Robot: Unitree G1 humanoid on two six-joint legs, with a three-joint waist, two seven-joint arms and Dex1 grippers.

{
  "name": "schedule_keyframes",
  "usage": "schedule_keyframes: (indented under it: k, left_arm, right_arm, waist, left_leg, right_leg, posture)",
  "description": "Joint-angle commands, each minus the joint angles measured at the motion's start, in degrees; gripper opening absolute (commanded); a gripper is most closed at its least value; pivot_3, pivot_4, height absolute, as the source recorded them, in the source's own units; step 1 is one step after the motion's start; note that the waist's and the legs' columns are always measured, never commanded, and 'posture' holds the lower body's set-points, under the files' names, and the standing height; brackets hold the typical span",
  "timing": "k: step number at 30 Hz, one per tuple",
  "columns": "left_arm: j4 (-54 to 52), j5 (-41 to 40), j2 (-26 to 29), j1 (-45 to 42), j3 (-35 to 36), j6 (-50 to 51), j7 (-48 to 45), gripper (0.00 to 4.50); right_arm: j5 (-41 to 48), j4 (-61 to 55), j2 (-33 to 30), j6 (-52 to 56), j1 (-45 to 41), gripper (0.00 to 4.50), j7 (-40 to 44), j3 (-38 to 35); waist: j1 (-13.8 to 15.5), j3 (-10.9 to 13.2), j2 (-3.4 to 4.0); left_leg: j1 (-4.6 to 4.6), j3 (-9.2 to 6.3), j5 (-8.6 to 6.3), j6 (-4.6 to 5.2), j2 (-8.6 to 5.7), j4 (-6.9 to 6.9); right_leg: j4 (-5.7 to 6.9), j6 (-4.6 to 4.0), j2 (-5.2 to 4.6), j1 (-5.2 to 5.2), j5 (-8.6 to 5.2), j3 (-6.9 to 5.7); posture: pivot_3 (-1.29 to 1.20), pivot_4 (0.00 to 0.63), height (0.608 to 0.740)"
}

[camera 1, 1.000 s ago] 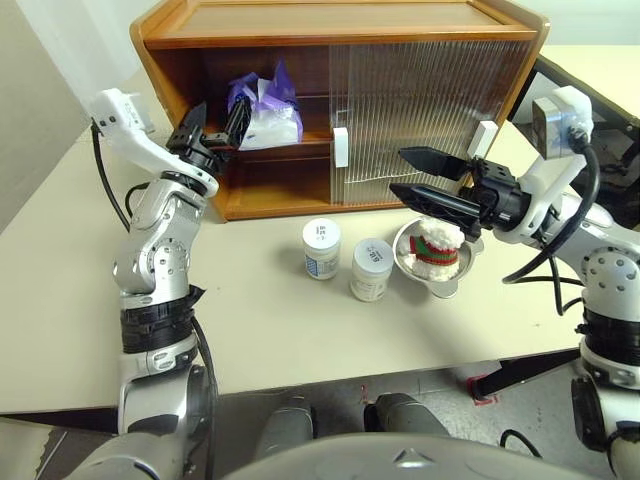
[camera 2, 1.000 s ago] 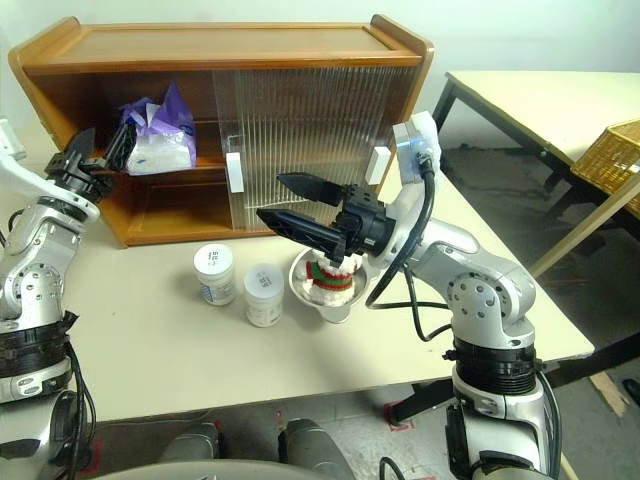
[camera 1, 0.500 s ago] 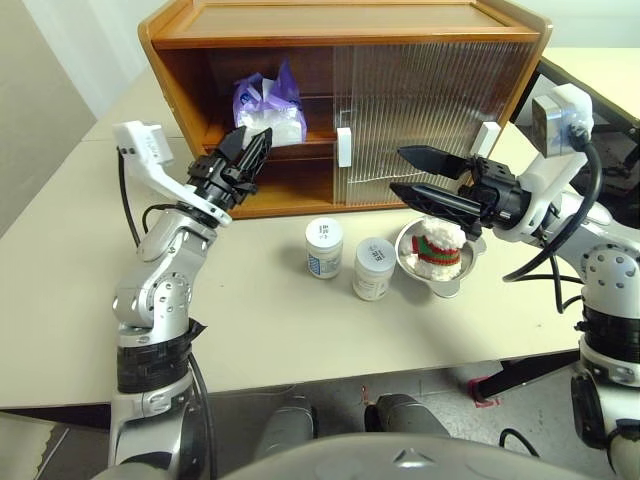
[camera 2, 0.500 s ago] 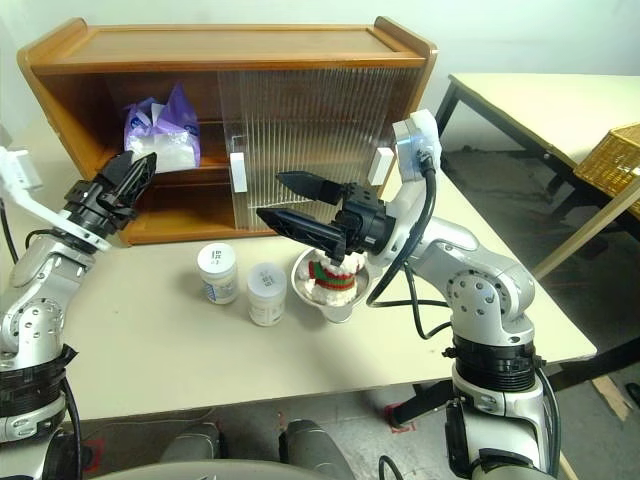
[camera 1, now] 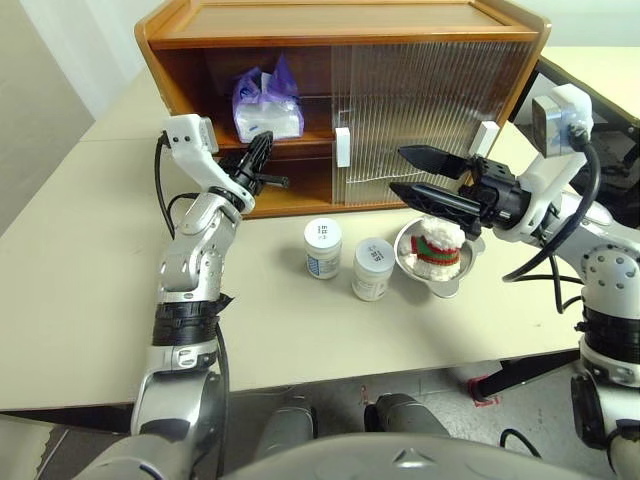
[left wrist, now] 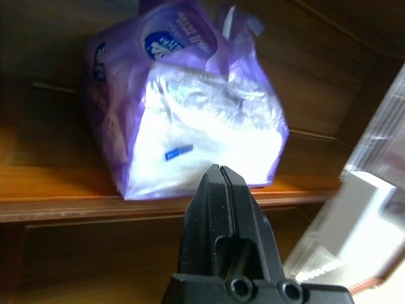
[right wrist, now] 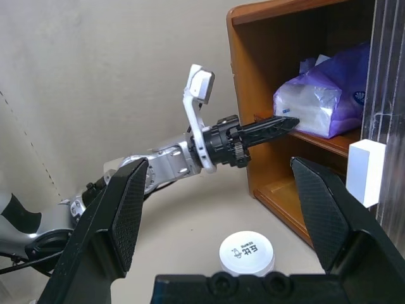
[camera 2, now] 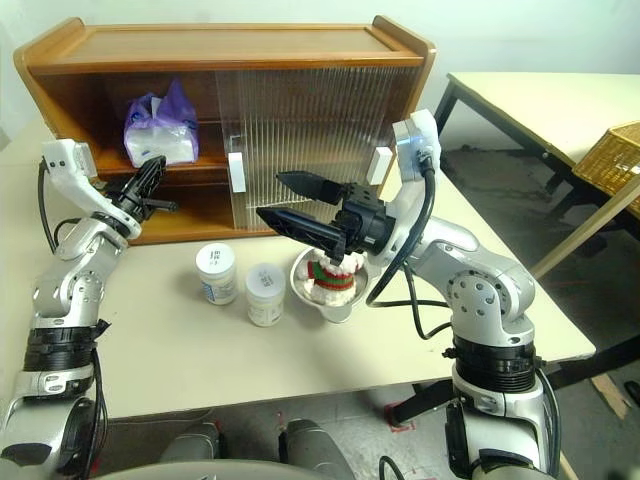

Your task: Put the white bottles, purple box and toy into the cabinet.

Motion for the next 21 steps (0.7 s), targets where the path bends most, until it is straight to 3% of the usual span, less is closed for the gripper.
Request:
schedule_keyframes:
  k: [1,8,13,21]
  left_arm:
    - [4.5,3.7,-1.4,-1.7,-0.4,-4.2,1.9,0.03]
    - [8.4,5.9,-3.1,-3.1,0.3,-9.1,3.6,0.03]
    - [2.2,1.5,-3.0,-0.2,0.0,-7.7,-2.3,0.03]
    - [-11.1,-8.4,2.5,11.6,1.2,-2.6,-15.2,2.72]
  right_arm:
    - [0.2,-0.9,-0.3,0.1,0.4,4.50,-0.5,-0.3]
    - [0.2,-0.9,-0.4,0.0,0.5,4.50,-0.5,-0.3]
    - [0.1,-0.6,-0.5,0.0,0.3,4.50,-0.3,-0.2]
    - [0.2,-0.5,-0.6,0.1,0.4,4.50,-0.1,-0.1]
  waist:
    - [0.0,0.0,0.00]
    - [-0.3,0.0,0.00]
    - [-0.5,0.0,0.00]
    - [-0.5,0.0,0.01]
  left_leg:
    - [0.00,0.01,0.00,0.01,-0.01,0.00]
    - [0.01,0.04,0.07,0.11,-0.09,0.02]
    - [0.00,0.10,0.08,0.12,-0.13,0.03]
    - [-0.08,0.25,0.02,0.15,-0.10,0.00]
  right_leg:
    - [0.00,0.01,0.02,0.00,-0.01,0.00]
    - [0.00,0.08,0.02,0.05,0.02,0.00]
    - [-0.02,0.09,0.02,0.07,0.02,-0.02]
    - [-0.06,0.12,0.03,0.00,-0.02,-0.05]
  posture:
    - [-0.10,0.045,0.740]
    - [-0.10,0.042,0.740]
    - [-0.10,0.041,0.740]
    - [-0.09,0.044,0.740]
